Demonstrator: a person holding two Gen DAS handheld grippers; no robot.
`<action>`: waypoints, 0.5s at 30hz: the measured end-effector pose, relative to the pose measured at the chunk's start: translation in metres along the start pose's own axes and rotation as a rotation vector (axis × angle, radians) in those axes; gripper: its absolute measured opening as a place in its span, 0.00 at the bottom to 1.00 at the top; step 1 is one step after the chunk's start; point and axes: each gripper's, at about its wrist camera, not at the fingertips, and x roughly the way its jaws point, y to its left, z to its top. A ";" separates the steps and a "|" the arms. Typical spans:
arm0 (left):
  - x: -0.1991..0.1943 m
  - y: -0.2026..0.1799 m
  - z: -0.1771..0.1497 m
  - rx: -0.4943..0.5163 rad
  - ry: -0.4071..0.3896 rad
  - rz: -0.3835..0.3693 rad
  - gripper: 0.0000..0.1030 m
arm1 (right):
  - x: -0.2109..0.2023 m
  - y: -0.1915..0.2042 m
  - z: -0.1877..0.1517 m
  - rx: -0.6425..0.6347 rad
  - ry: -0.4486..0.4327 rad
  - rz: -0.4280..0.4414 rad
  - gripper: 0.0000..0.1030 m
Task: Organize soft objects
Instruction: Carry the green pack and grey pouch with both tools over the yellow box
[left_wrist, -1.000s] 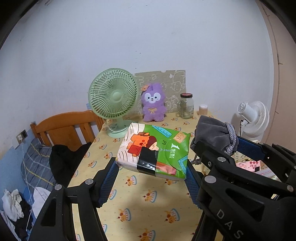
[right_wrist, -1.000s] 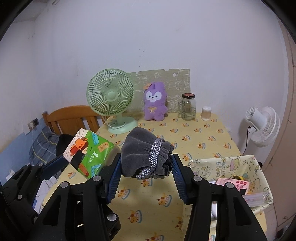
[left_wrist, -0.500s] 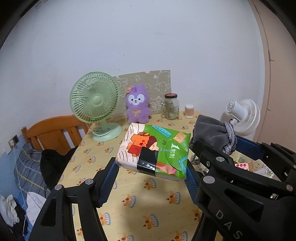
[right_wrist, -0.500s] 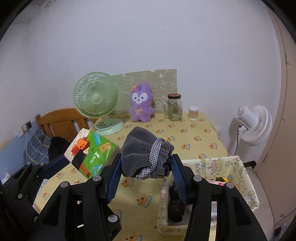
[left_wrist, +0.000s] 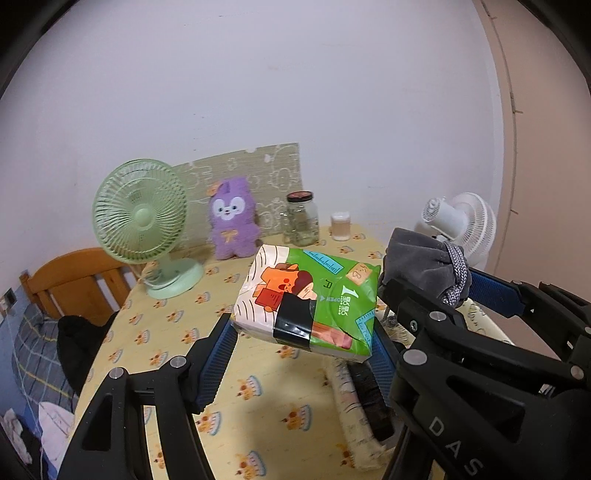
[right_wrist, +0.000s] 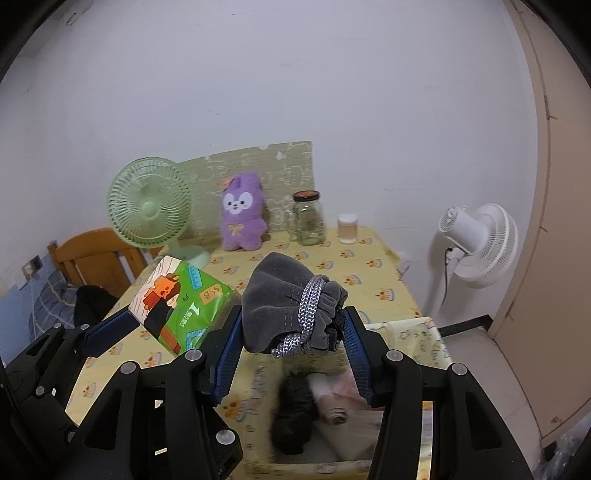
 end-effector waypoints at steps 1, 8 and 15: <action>0.002 -0.004 0.001 0.005 0.001 -0.007 0.69 | 0.000 -0.003 0.000 0.003 0.000 -0.004 0.54; 0.018 -0.027 0.004 0.044 0.021 -0.042 0.69 | 0.008 -0.028 -0.003 0.033 0.012 -0.033 0.54; 0.037 -0.051 0.004 0.080 0.053 -0.094 0.69 | 0.018 -0.054 -0.010 0.065 0.038 -0.081 0.54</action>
